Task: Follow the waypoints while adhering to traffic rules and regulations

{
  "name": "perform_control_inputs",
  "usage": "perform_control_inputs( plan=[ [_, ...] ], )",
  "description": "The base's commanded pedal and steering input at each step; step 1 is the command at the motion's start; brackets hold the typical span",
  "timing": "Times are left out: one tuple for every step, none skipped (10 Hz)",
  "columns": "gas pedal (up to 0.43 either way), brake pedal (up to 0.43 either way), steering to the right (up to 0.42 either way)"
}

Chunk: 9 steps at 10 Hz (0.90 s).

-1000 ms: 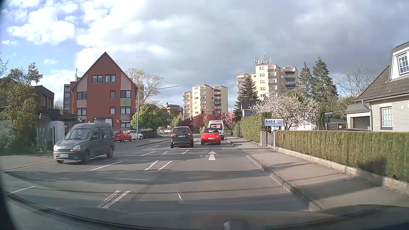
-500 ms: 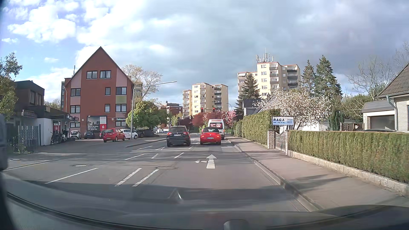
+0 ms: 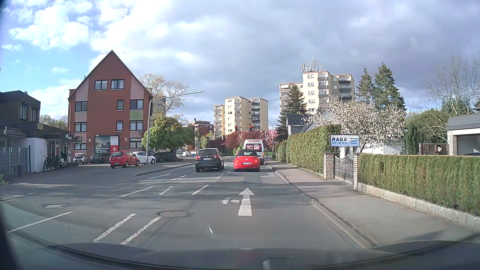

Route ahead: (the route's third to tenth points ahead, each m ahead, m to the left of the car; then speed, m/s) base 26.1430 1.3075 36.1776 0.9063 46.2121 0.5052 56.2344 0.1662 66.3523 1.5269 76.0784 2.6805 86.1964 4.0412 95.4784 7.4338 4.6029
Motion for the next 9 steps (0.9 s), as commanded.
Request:
perform_control_inputs(
  plan=[
    [0.000,0.006,-0.002],
    [0.000,0.000,-0.002],
    [0.000,0.000,-0.003],
    [0.000,0.006,-0.002],
    [0.000,0.006,-0.002],
    [0.000,0.000,-0.002],
    [0.000,0.000,-0.002],
    [0.000,0.000,-0.003],
    [0.000,0.006,-0.003]
  ],
)
